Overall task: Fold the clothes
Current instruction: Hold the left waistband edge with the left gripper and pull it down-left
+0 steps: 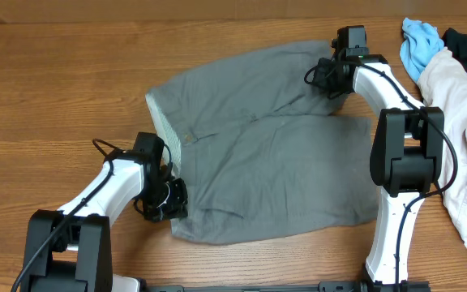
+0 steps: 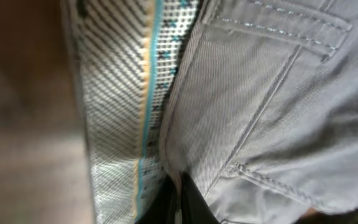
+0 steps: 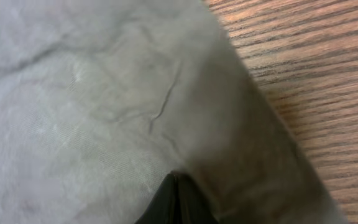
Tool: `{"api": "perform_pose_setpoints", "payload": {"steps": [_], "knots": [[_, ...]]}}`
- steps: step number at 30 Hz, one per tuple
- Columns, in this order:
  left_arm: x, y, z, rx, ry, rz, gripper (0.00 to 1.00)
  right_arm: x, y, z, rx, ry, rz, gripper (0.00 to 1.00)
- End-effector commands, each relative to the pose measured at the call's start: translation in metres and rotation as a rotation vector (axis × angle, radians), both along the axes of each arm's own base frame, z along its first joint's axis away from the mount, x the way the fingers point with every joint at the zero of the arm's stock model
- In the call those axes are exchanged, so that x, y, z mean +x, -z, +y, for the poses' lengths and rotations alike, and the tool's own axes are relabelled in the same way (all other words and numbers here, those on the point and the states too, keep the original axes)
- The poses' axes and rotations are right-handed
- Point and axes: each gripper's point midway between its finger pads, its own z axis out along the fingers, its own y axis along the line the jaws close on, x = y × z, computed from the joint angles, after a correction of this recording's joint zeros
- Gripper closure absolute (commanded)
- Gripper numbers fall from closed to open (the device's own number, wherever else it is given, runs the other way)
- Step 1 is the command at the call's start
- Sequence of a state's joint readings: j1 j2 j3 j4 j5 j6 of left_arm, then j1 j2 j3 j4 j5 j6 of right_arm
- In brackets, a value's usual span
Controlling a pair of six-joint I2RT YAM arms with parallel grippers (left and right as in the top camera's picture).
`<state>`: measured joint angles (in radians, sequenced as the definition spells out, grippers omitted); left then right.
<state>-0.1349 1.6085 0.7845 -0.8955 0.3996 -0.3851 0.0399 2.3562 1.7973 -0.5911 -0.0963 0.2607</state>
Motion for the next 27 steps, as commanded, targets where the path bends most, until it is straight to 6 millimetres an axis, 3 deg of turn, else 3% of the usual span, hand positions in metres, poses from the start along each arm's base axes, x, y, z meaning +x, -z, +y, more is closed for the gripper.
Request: {"api": "perform_pose_setpoints", "payload": {"steps": [1, 6, 11, 19, 27], "knots": [[0.004, -0.011, -0.002, -0.027, 0.030, 0.002, 0.96, -0.011, 0.026, -0.004, -0.020, 0.006, 0.065, 0.96], [-0.002, -0.024, -0.001, -0.023, 0.040, 0.052, 0.96, -0.013, 0.027, -0.004, -0.020, 0.006, 0.074, 0.96], [-0.020, -0.024, 0.001, -0.015, 0.038, 0.123, 0.96, -0.010, 0.026, -0.004, -0.020, 0.006, 0.065, 0.96], [-0.051, -0.011, 0.007, 0.023, -0.011, 0.230, 0.96, -0.010, 0.026, -0.004, -0.020, 0.007, 0.061, 0.96], [-0.068, 0.016, 0.020, 0.113, -0.073, 0.247, 0.93, -0.010, 0.026, -0.004, -0.019, 0.007, 0.062, 0.96]]}}
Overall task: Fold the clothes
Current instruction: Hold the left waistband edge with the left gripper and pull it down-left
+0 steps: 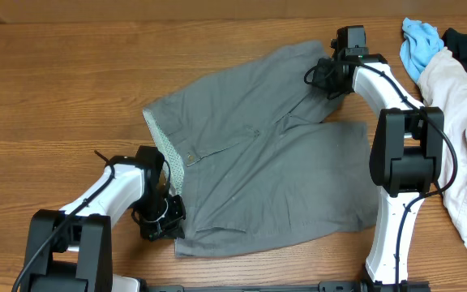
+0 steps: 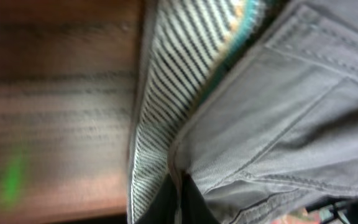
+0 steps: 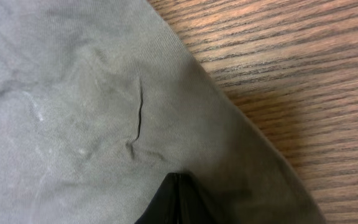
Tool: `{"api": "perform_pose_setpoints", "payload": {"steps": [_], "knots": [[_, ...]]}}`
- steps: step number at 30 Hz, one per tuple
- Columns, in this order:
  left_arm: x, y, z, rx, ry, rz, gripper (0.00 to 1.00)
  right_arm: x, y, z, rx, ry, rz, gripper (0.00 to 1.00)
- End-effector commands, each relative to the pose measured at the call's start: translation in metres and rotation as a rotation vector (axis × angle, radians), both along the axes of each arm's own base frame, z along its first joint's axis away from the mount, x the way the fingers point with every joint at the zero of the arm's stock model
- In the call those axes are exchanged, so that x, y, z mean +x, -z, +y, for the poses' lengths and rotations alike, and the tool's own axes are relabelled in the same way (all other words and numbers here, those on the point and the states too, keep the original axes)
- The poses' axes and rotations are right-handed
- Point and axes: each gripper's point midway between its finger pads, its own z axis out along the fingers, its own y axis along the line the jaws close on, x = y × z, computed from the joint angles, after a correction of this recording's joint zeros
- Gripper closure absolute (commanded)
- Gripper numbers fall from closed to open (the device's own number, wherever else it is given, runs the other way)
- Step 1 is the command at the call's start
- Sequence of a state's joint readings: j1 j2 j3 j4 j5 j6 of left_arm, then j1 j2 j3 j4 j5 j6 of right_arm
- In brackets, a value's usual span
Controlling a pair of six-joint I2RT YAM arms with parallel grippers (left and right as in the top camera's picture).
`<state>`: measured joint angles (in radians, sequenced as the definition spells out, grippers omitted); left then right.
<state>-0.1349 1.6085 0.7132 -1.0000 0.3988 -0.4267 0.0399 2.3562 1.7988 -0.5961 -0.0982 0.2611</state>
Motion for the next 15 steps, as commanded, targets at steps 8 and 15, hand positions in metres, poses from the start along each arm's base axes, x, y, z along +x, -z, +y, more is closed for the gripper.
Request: {"api": "perform_pose_setpoints", "payload": {"steps": [8, 15], "knots": [[-0.034, 0.028, 0.016, 0.094, -0.044, 0.065, 0.93, -0.008, 0.026, -0.004, -0.021, 0.008, 0.054, 0.96], [-0.035, 0.021, 0.017, 0.089, -0.017, 0.082, 0.91, -0.005, 0.023, -0.004, -0.019, 0.010, 0.043, 0.80]]}}
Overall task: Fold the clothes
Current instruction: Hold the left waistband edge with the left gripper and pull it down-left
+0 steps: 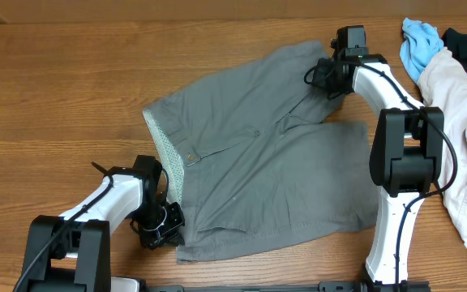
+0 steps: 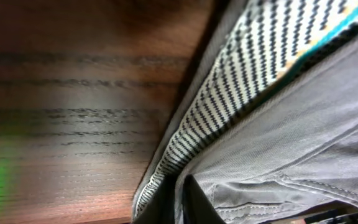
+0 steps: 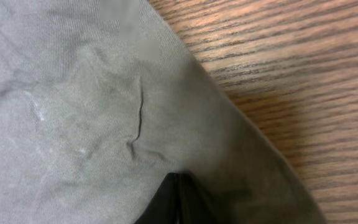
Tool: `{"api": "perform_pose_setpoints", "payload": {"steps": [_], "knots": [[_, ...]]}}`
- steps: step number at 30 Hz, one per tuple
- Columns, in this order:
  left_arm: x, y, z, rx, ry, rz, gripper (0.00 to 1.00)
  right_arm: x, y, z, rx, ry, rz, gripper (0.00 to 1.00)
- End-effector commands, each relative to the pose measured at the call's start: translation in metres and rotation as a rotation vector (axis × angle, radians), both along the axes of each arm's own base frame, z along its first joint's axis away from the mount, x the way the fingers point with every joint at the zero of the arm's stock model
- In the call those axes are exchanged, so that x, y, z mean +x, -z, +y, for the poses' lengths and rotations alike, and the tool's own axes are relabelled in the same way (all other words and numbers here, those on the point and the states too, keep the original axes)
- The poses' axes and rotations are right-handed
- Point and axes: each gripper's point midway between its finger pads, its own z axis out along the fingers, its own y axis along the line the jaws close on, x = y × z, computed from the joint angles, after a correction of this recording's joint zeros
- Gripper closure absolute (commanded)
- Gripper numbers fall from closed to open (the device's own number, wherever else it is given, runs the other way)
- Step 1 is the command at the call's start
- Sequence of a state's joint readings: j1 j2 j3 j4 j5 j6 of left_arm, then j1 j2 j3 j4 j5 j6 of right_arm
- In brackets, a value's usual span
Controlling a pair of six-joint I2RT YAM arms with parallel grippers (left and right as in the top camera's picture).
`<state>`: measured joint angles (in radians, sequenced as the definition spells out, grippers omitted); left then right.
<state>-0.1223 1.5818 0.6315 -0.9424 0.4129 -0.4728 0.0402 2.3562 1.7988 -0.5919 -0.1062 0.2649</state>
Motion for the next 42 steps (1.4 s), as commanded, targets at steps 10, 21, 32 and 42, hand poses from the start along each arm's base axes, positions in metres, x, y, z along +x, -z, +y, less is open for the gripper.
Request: {"api": "perform_pose_setpoints", "payload": {"steps": [10, 21, 32, 42], "knots": [[0.037, -0.043, 0.022, 0.136, 0.127, -0.017, 0.91, 0.024, -0.078, -0.005, -0.024, 0.009, -0.064, 0.36], [0.117, -0.095, 0.020, 0.164, 0.119, -0.262, 0.48, -0.008, -0.175, -0.044, -0.003, 0.120, -0.050, 0.00], [0.199, -0.050, 0.019, 0.207, 0.064, -0.489, 0.96, -0.051, -0.165, -0.105, 0.005, 0.248, 0.109, 0.00], [0.223, 0.011, 0.033, 0.309, 0.057, -0.465, 0.96, -0.052, -0.165, -0.111, 0.006, 0.260, 0.109, 0.00]]}}
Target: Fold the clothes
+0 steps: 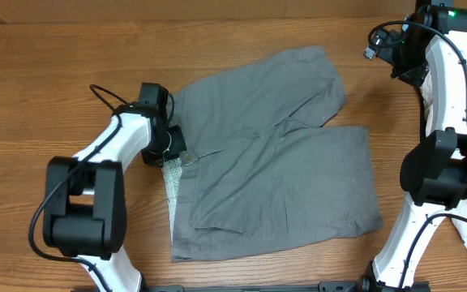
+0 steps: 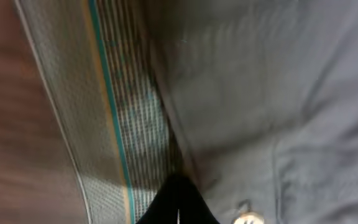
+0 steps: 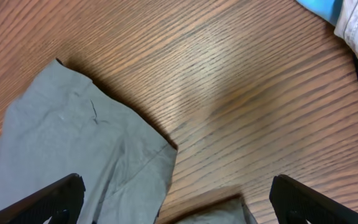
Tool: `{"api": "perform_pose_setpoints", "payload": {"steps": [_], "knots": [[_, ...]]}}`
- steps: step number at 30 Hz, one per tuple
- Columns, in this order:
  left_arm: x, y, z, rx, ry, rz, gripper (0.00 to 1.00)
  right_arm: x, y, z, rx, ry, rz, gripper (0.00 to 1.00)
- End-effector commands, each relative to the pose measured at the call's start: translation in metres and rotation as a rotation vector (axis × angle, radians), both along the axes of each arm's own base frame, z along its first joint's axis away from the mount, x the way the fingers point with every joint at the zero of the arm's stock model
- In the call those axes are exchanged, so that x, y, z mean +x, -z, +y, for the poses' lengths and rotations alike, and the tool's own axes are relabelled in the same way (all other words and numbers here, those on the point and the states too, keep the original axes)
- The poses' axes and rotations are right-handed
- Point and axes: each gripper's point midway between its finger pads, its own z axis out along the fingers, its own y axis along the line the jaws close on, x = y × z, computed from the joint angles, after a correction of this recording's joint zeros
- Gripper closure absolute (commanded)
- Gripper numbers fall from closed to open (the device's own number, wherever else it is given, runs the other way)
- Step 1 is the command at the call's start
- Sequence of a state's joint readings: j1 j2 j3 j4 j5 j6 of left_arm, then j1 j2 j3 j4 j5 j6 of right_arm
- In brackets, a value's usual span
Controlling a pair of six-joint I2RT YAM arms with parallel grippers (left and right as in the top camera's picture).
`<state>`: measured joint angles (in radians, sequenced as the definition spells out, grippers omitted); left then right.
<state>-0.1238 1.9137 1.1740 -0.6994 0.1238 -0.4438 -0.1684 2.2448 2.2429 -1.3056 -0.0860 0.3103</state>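
Note:
Grey shorts (image 1: pixel 274 162) lie spread on the wooden table, waistband to the left and both legs to the right. Part of the striped waistband lining (image 2: pixel 114 124) is turned out. My left gripper (image 1: pixel 171 151) is shut on the waistband near its button (image 2: pixel 247 218), and its dark fingertips (image 2: pixel 178 202) are pressed together on the cloth. My right gripper (image 3: pixel 179 205) is open wide and held above bare wood, to the right of the far leg's hem (image 3: pixel 129 155). Overhead it (image 1: pixel 400 55) sits at the far right.
A pile of other clothes lies along the right edge: a white garment, also in the right wrist view, and a blue cloth (image 3: pixel 319 6). Bare wood (image 1: pixel 47 73) surrounds the shorts on the left and far sides.
My left gripper went from the near-left corner of the waistband to its middle, by the button. My right gripper let go of the far leg's hem and now stands open, off to the right.
At first both grippers were shut on the shorts, left on the near waistband corner and right on the far leg's hem. Over the following moments the left corner sat nearer the front edge and the cloth lay flatter. Now the right has let go and the left holds mid-waistband.

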Motion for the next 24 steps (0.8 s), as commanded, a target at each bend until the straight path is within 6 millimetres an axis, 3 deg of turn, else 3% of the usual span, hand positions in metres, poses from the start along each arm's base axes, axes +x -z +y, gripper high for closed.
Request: {"api": "perform_pose_setpoints", "payload": {"steps": [1, 7, 19, 24], "knots": [[0.001, 0.018, 0.017, 0.098, -0.026, 0.012, 0.96, 0.003, -0.023, 0.000, -0.011, 0.002, -0.054, 0.00], [0.027, 0.031, 0.035, 0.208, -0.032, -0.078, 0.96, 0.003, -0.023, 0.000, -0.011, 0.002, -0.053, 0.00], [0.118, 0.082, 0.023, 0.178, -0.011, -0.411, 0.95, 0.003, -0.023, 0.000, -0.011, 0.002, -0.054, 0.00], [0.144, 0.084, 0.020, 0.173, -0.010, -0.484, 0.92, 0.003, -0.023, 0.000, -0.011, 0.002, -0.053, 0.00]]}}
